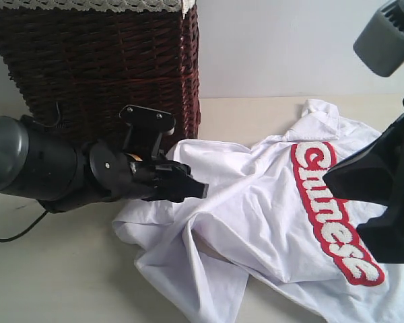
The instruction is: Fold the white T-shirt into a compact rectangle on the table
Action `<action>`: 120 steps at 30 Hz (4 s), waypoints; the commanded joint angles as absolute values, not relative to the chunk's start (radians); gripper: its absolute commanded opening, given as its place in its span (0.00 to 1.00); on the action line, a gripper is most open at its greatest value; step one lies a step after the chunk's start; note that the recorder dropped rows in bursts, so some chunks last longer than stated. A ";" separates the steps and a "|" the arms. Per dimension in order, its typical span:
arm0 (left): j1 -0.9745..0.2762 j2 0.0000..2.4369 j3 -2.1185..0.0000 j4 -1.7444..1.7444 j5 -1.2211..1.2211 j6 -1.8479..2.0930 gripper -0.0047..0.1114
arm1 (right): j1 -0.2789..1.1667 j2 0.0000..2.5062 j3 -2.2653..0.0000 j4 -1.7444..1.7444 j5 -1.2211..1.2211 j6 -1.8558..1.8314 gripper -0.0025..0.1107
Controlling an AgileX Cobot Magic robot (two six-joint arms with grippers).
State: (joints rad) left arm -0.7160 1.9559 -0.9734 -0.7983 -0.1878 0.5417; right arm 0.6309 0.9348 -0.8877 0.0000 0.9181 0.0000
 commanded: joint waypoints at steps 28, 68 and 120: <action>-0.358 1.676 -0.934 -0.819 0.184 0.623 0.59 | 0.633 0.931 -0.894 0.000 0.926 0.000 0.02; -0.805 1.685 -0.698 -0.825 0.426 0.712 0.05 | 0.633 0.931 -0.884 -0.009 0.926 0.000 0.02; -0.858 1.730 -0.566 -0.518 0.114 0.231 0.42 | 0.633 0.931 -0.884 -0.013 0.926 0.000 0.02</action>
